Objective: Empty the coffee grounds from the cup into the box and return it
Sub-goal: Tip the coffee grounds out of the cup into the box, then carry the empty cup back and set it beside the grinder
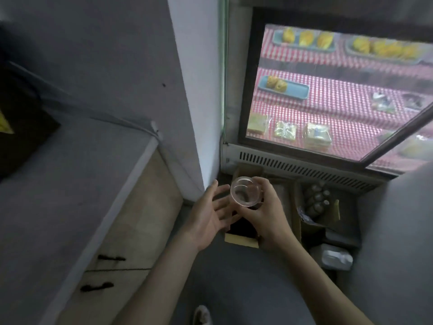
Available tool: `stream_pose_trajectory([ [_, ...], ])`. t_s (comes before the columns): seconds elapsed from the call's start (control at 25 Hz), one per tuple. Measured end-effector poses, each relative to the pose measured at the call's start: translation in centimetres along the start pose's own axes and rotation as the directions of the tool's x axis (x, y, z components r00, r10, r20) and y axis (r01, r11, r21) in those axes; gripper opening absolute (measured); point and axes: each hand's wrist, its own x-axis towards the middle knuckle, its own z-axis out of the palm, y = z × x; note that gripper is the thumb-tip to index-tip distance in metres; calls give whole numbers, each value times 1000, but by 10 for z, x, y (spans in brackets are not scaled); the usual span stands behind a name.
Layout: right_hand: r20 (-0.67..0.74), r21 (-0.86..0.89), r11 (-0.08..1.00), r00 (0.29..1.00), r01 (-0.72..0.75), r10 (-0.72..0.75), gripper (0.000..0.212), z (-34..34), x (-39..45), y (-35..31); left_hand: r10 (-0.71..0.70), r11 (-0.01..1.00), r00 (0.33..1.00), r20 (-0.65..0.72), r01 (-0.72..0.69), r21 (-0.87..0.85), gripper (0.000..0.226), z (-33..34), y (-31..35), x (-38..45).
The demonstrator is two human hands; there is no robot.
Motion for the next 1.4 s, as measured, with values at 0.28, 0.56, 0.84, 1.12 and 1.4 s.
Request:
stream_pose_trajectory([
  [0.28, 124, 44, 989, 982, 141, -146, 69, 30, -32, -121, 255, 959, 925, -281, -278, -45, 33, -31, 49, -117],
  [0.56, 364, 160, 966, 898, 201, -247, 65, 77, -57, -152, 317, 853, 685, -656, -508, -119, 29, -75, 49, -217],
  [0.84, 635, 257, 922, 669, 289, -386, 64, 117, -107, -164, 240, 697, 333, -912, -713, -76, 27, -83, -17, -338],
  [1.12, 796, 321, 888, 414, 329, -441, 63, 169, -207, -193, 129, 536, 0, -992, -841, 69, 34, -89, -118, -463],
  [1.4, 863, 394, 822, 144, 410, -485, 59, 224, -350, -226, -19, 473, -240, -970, -857, 203, 32, -105, -200, -586],
])
